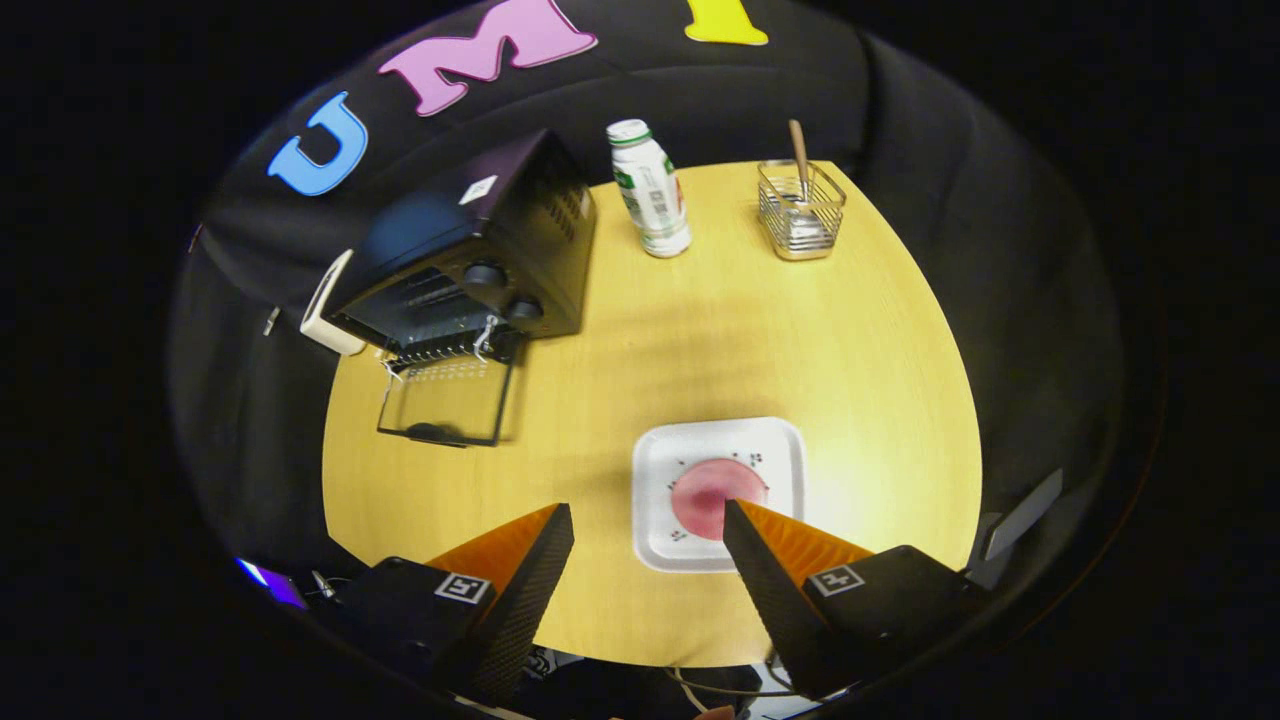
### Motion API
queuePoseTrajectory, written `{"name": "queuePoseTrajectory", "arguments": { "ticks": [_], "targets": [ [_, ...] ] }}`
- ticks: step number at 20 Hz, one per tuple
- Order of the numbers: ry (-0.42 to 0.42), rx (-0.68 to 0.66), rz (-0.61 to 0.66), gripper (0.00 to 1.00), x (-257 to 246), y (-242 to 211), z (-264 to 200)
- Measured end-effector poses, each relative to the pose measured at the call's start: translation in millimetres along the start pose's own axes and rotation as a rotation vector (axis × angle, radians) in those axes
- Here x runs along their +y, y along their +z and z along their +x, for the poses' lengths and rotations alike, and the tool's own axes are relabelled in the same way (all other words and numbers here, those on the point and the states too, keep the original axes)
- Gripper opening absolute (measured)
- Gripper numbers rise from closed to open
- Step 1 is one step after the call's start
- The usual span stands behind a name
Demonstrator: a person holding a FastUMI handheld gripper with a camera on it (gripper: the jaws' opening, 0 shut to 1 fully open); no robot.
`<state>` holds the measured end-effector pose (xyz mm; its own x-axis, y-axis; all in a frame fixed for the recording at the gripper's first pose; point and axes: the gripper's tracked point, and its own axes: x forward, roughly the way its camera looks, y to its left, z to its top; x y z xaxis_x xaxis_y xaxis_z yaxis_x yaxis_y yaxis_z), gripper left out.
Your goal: Open the toaster oven, put the food inside, and close the toaster oven door.
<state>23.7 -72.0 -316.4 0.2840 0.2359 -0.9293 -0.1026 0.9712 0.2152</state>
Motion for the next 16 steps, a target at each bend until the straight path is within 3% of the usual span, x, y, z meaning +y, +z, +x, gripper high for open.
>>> {"name": "queuePoseTrajectory", "arguments": {
  "ticks": [5,8,12,15,16],
  "targets": [
    [-0.081,0.111,-0.035,0.99,-65,-16,36],
    [-0.083,0.152,-0.040,0.99,-83,-18,57],
    [-0.080,0.207,-0.064,0.89,-98,-26,80],
    [-0.077,0.240,-0.046,0.57,-103,-31,96],
    [-0.077,0.246,-0.053,0.57,-105,-33,99]
  ]
}}
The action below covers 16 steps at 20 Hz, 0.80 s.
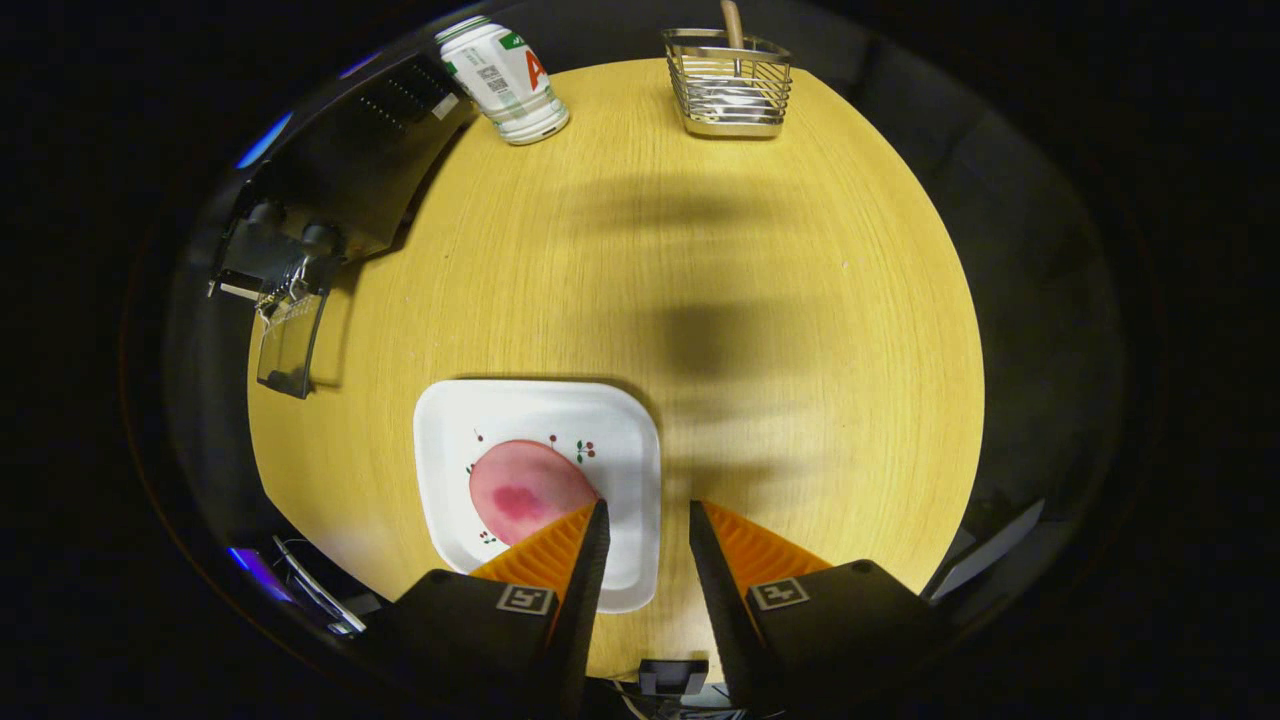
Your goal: Open the toaster oven, put the food inside, and close the toaster oven door.
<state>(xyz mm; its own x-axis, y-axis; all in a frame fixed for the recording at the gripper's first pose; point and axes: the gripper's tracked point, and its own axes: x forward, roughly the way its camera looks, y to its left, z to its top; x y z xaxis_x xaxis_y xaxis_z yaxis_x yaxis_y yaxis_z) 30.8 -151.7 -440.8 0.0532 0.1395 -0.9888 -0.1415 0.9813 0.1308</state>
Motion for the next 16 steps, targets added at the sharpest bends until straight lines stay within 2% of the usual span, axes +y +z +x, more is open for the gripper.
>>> {"name": "queuePoseTrajectory", "arguments": {
  "ticks": [1,3,4,5,7,8,12,16],
  "targets": [
    [0.002,0.002,-0.021,0.56,0,0,-1],
    [-0.003,0.001,-0.026,0.19,-2,0,6],
    [0.014,-0.012,-0.024,0.18,0,3,0],
    [0.020,-0.003,-0.027,0.11,-1,0,9],
    [0.055,-0.012,-0.020,0.11,1,4,5],
    [0.072,-0.006,0.002,0.06,0,2,6],
    [0.175,0.025,0.080,0.05,0,-4,5],
    [0.319,-0.008,0.227,0.05,13,-6,-12]
  ]
}}
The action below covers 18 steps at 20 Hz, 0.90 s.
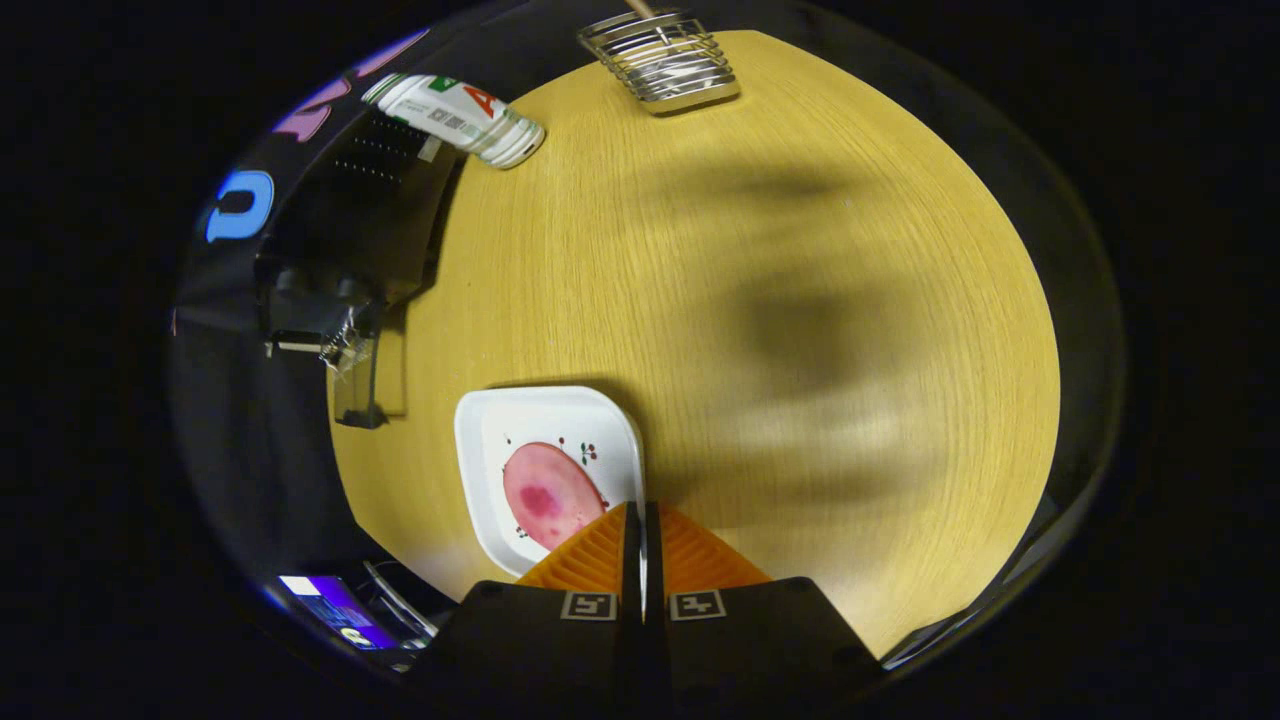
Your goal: Open the toaster oven, put the food inside, and close the toaster oven door.
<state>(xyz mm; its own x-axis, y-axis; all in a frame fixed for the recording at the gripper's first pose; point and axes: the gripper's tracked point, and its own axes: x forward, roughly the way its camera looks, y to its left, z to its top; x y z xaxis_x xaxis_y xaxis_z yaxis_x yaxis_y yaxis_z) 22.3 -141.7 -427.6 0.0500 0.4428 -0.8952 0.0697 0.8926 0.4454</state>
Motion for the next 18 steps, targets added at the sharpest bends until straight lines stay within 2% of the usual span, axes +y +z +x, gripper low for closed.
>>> {"name": "queuePoseTrajectory", "arguments": {
  "ticks": [5,8,18],
  "targets": [
    [0.054,-0.043,0.074,0.05,11,-17,-15],
    [0.088,-0.078,0.160,0.05,31,-34,-26],
    [0.165,-0.193,0.367,0.05,163,-112,-39]
  ]
}}
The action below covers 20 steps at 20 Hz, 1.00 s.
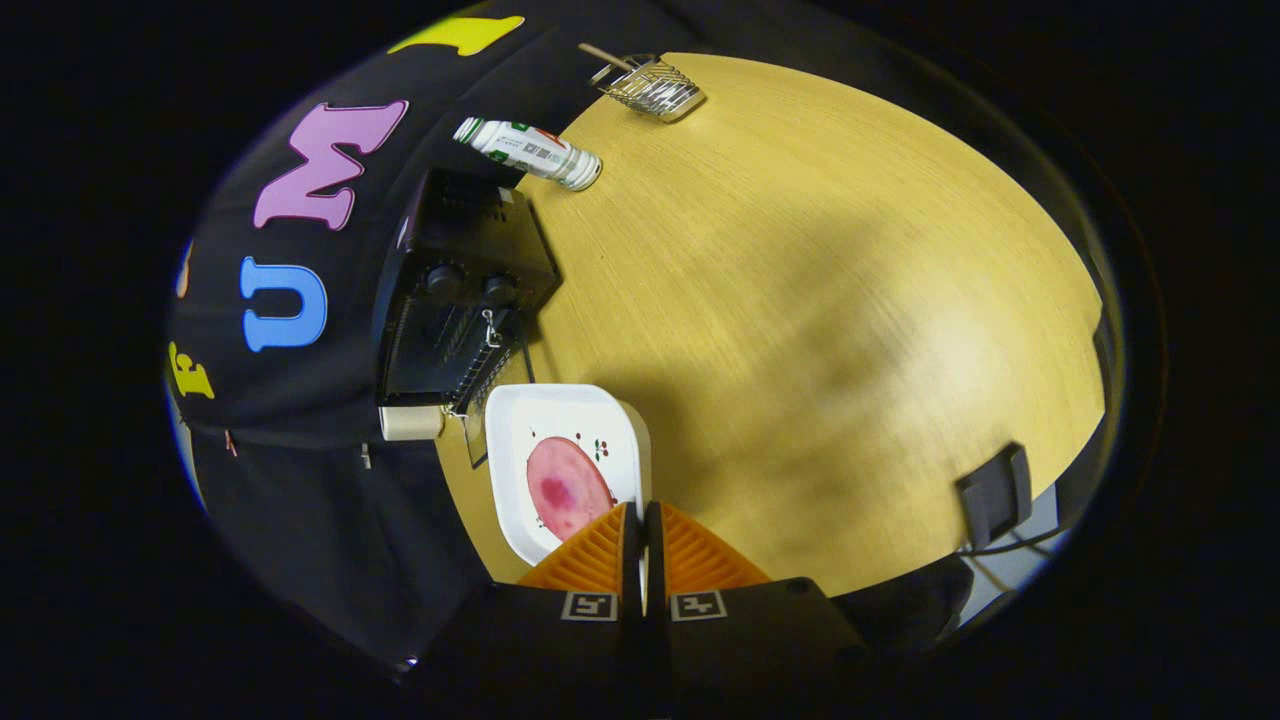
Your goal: Open the toaster oven, put the food inside, and close the toaster oven door.
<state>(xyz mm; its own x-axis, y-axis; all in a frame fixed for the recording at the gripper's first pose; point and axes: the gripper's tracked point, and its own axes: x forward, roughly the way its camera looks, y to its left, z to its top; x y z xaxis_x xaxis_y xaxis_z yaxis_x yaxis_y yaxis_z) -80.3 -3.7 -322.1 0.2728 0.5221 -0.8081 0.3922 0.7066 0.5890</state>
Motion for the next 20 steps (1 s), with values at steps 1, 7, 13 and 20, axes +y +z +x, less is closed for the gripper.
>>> {"name": "queuePoseTrajectory", "arguments": {
  "ticks": [1,7,13,20],
  "targets": [
    [0.006,-0.008,0.027,0.05,10,-11,3],
    [0.028,-0.109,0.219,0.05,85,-40,52],
    [0.027,-0.217,0.387,0.05,151,-34,120],
    [0.040,-0.368,0.603,0.05,210,4,186]
  ]
}}
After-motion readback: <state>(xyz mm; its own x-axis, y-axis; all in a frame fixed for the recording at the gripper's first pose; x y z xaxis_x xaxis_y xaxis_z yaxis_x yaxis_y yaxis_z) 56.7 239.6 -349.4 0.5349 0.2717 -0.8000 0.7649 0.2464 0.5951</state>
